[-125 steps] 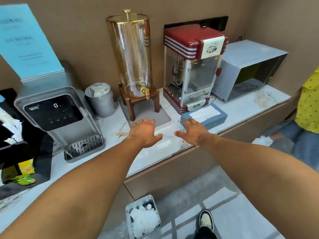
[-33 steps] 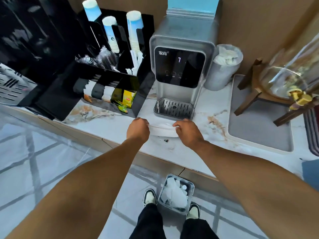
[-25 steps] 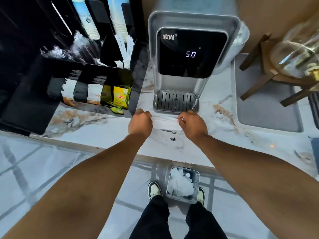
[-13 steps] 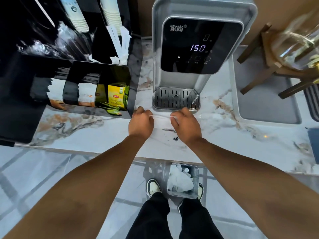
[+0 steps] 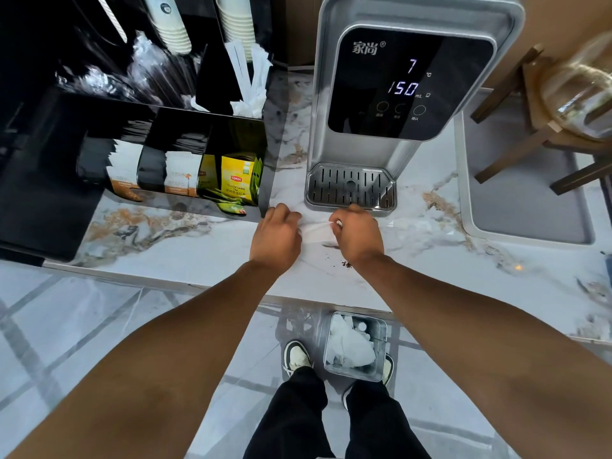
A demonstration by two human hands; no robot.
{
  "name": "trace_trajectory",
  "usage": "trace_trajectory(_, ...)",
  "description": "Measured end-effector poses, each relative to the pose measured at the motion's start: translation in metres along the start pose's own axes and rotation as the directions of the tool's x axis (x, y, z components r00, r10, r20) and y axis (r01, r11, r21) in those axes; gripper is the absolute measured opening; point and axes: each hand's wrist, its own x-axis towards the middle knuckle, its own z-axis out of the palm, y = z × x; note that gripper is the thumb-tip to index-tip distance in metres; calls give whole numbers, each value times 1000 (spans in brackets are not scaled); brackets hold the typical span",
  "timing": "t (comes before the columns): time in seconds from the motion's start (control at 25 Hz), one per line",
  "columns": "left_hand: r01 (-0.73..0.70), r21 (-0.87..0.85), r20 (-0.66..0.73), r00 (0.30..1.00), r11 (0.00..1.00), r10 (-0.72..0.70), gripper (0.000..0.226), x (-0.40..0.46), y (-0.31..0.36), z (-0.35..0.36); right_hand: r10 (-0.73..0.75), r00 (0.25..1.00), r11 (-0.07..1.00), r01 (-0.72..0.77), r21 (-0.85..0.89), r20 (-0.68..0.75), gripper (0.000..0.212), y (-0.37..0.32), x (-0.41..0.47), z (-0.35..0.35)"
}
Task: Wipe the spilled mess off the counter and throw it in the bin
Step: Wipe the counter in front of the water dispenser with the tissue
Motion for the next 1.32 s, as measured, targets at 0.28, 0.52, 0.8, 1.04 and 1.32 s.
trace_trajectory(0.28,-151,107,-8,988,983,153,51,-31,-21,15,-132,990,990,130,47,42,27,13,4,-4)
trace_trajectory(0.52,-148,128,-11,988,981,151,53,-38,-27,29,-142,990,979,143,146,-14,23,22,-4,3)
trace_trajectory(0.8,-168,105,-44,984,980,174,51,-39,-30,29,-129,991,954,137,268,-45,20,38,-26,9)
trace_trajectory(1.04,-173,124,-48,983,977,180,51,-40,-31,31,-90,996,948,90,306,-13,21,41,-42,6)
trace_trajectory(1.32,-169,100,-63,983,981,175,50,-39,-30,32,-55,995,938,80,337,-81,20,24,-7,-13)
